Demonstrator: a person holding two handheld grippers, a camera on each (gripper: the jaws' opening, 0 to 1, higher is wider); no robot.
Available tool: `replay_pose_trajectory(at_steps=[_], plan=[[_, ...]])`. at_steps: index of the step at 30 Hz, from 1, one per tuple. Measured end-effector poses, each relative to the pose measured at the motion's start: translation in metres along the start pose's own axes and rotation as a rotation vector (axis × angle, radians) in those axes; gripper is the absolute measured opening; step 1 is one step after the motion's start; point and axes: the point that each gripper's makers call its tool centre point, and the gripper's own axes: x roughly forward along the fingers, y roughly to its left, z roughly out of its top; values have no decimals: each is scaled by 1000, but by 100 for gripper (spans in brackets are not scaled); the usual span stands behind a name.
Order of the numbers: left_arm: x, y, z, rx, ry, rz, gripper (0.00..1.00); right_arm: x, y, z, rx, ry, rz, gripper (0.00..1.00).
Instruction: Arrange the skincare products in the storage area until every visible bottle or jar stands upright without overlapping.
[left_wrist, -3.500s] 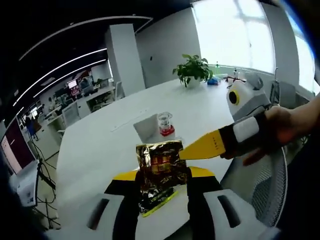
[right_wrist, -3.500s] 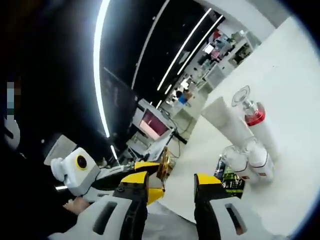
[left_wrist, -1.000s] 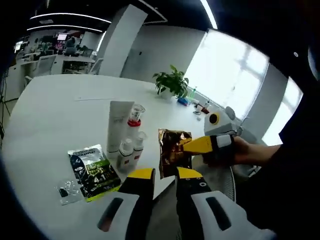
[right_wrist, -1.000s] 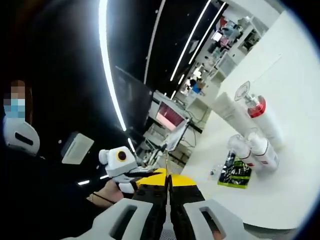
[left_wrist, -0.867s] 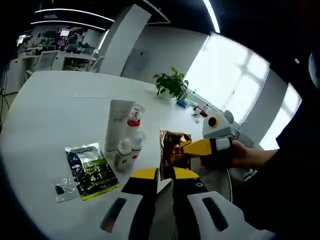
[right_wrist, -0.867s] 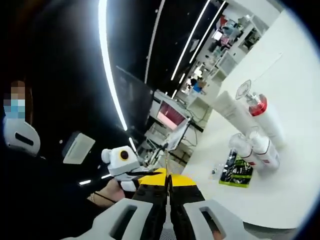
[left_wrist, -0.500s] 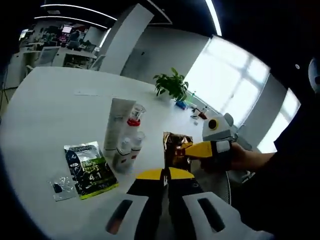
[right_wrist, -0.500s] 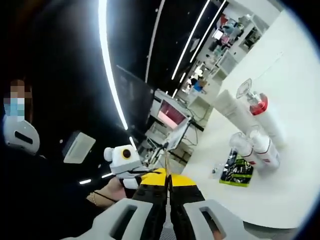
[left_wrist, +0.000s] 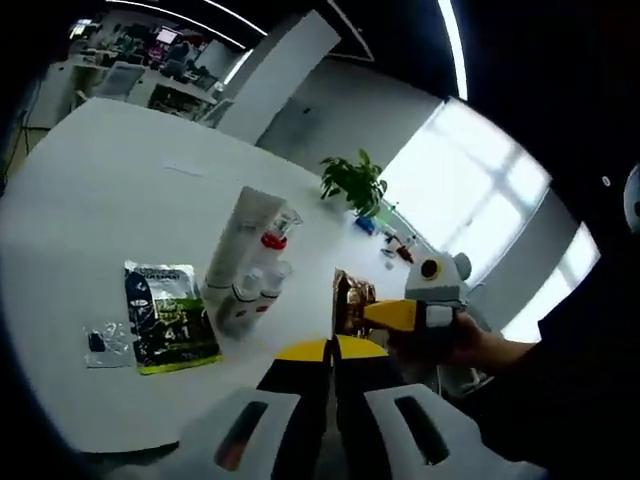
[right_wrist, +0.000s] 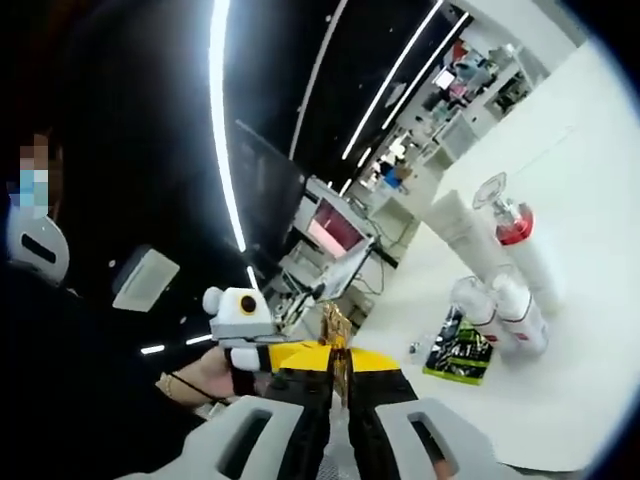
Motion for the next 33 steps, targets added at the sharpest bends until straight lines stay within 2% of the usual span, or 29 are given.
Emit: replay_pose_trajectory(at_steps=[5,7,9,14,25,33], plan=[[-3,-2,2,-67,-41,-28,1,2,0,-2,-67,15,-15,5],[-5,0,5,-120,-72,-36,1,3,3,-4,-88,25,-11,5],[-8,5,5,-139,-78,-36,1,3,3,-6,-113,37,-15,8],[-12,11,7,-176,-100,-29,1,5,2,-13,-173,80,-36,21],[-13,13,8,-196,-112,-22,1,3,-10,-24,-264,167,-91,44],[-17,19,11,-216,-130,-7,1,-7,-23,-19,-316,186,-151,62]])
